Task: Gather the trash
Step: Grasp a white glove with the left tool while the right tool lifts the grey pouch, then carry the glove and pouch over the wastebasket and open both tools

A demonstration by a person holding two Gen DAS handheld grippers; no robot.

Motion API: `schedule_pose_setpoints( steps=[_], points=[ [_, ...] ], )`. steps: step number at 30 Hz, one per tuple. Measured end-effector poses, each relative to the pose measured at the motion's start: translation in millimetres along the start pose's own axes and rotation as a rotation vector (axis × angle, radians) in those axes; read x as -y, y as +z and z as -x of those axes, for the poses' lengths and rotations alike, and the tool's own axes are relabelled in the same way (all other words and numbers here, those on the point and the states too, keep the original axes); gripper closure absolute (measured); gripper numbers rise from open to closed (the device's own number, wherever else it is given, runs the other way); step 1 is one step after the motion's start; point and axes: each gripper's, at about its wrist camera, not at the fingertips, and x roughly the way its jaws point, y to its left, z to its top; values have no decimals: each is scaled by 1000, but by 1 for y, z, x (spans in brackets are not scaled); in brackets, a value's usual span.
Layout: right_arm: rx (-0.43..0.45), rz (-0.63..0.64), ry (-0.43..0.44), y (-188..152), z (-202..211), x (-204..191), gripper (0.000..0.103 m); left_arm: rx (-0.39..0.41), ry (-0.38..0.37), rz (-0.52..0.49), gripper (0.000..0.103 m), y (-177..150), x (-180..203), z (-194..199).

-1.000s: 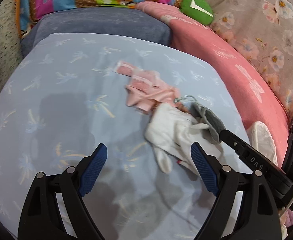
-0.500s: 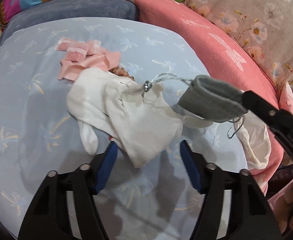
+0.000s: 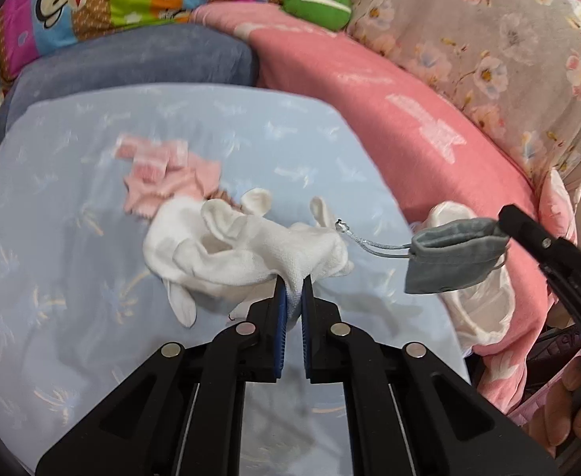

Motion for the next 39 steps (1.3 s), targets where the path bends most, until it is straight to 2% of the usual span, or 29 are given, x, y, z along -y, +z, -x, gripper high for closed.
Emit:
schedule_pose_setpoints(
  steps=[7,14,26,35,39],
  points=[
    [77,0,-15,21,32,11,102,84,-40,-62,96,27,37,25],
    [144,-11,-51,41,62,34,102,119,-94,-144,96,40,83,30],
    [213,-75,-135,53,103,98,102,103,-192,-306,96,47,174,13],
    [220,-129,-194,55,114,145,102,51,-250,-390,94,43,218,-8],
    [217,-143,-212,56,115,160,102,36,-253,-413,94,42,232,-16]
  ],
)
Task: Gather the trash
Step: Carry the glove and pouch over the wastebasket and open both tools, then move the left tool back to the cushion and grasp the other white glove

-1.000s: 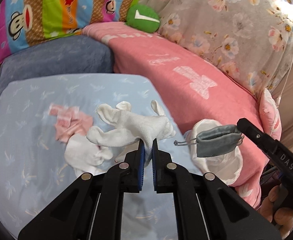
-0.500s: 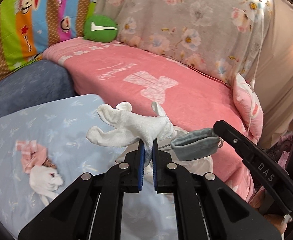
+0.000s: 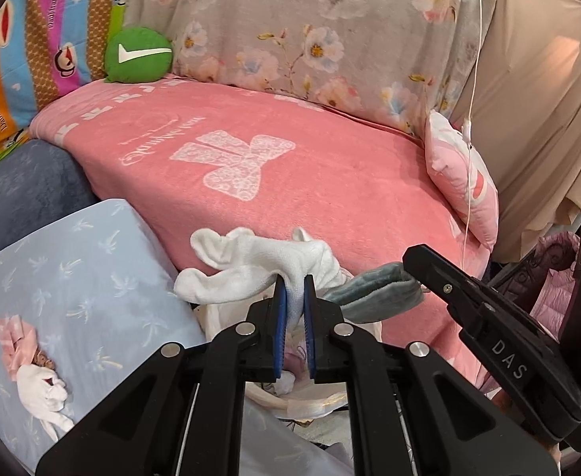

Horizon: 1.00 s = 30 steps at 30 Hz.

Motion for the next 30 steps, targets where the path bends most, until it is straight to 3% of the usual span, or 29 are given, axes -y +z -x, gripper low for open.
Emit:
schedule_pose_setpoints(
  steps=[2,4,6,8,13,15,30],
  points=[
    [-2,7,-10,1,-2,2,102,-7,-5,2,92,2,3,-5],
    [-3,9,-14,3,-5,4,102,-7,-7,11,82,3,3,-7],
    [-2,10,-16,4,-6,4,102,1,0,17,53,4,3,-6],
    [3,8,-21,4,-7,4,101,22,23,22,43,5,3,-3],
    [-2,7,-21,2,-7,0,87,22,51,37,43,6,-4,0],
    [0,12,-20,1,-6,-3,74,24,61,46,43,4,-9,2],
    [-43,68,20,-21,-8,-43,66,46,120,103,43,-10,-39,25]
  ],
)
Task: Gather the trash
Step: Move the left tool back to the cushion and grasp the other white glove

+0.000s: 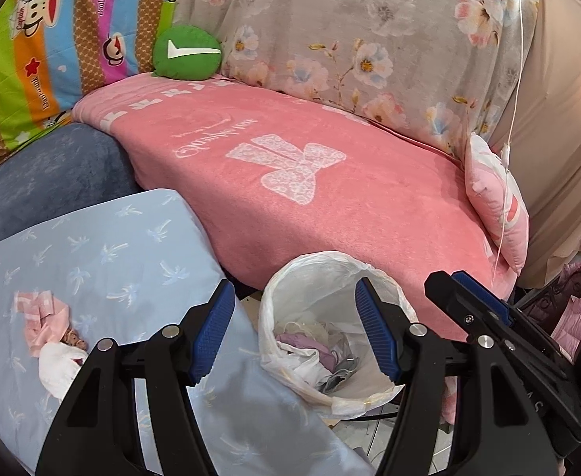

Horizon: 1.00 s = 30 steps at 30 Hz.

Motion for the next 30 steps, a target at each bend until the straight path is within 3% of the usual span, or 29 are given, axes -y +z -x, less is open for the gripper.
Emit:
schedule_pose_setpoints(
  steps=[4,12,30],
  points=[
    [-17,15,14,-8,-2,-14,61,6,16,29,41,-6,-15,8],
    [-61,48,51,-27,-10,-46,55,15,90,85,29,-23,-50,21],
    [-166,136,132,-71,-44,-125,55,-32,224,248,28,-69,-152,37]
  ],
)
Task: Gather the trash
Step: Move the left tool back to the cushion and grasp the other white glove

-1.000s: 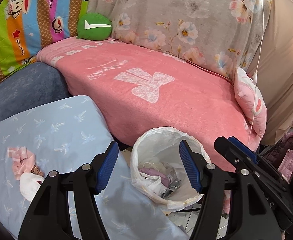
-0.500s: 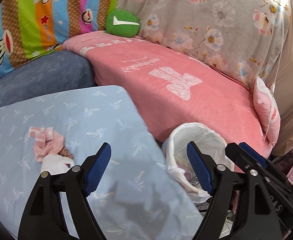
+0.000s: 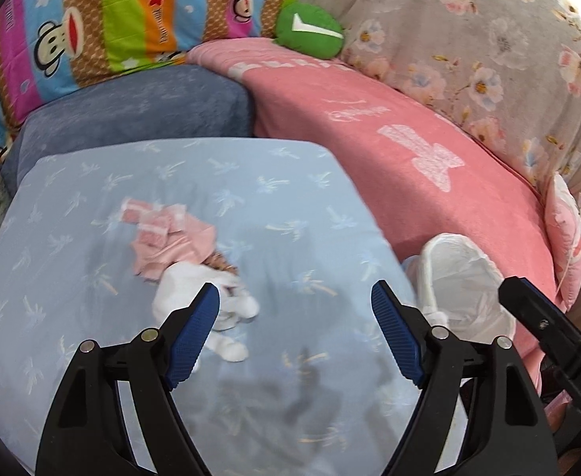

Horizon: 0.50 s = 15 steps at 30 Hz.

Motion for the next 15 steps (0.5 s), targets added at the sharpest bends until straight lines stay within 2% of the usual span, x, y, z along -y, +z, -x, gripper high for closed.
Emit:
schedule_pose_setpoints(
  steps=[9,15],
  points=[
    [-74,32,30,-13,-43,-32,55,-73,72,102,28,-12,-60,-31],
    [-120,38,32,-20,-75,-45,55,-128,91,149,28,-19,-88,-58]
  ],
)
